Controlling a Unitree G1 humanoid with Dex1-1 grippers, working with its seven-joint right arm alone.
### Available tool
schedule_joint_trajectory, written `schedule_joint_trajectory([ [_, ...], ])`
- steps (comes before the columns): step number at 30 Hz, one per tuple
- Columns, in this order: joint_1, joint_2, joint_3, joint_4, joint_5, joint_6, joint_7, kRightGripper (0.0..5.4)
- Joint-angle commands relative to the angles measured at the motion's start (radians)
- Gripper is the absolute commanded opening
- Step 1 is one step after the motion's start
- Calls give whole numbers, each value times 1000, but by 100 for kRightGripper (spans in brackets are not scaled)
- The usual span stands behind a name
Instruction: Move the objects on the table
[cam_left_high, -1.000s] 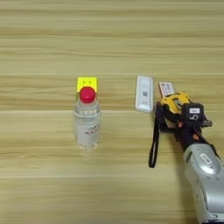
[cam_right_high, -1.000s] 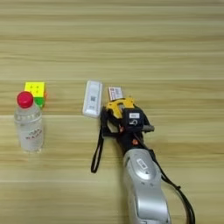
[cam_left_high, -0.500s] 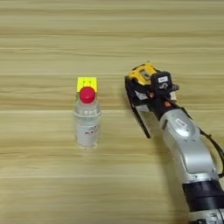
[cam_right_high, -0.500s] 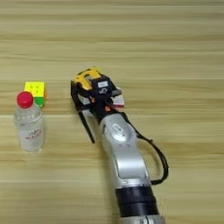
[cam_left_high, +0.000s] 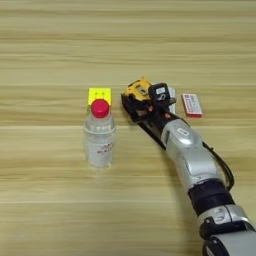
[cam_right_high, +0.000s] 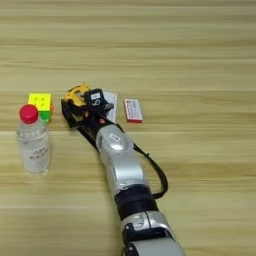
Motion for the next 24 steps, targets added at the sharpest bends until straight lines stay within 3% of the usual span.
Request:
schedule_joint_trajectory([
  [1,-121,15,2,16,13,-97,24,467],
  [12,-168,32,1,189,-3,-179,36,467],
  [22,-188,31,-4,258,-8,-213,27,467],
  [24,-190,30,-4,263,-8,-218,25,504],
])
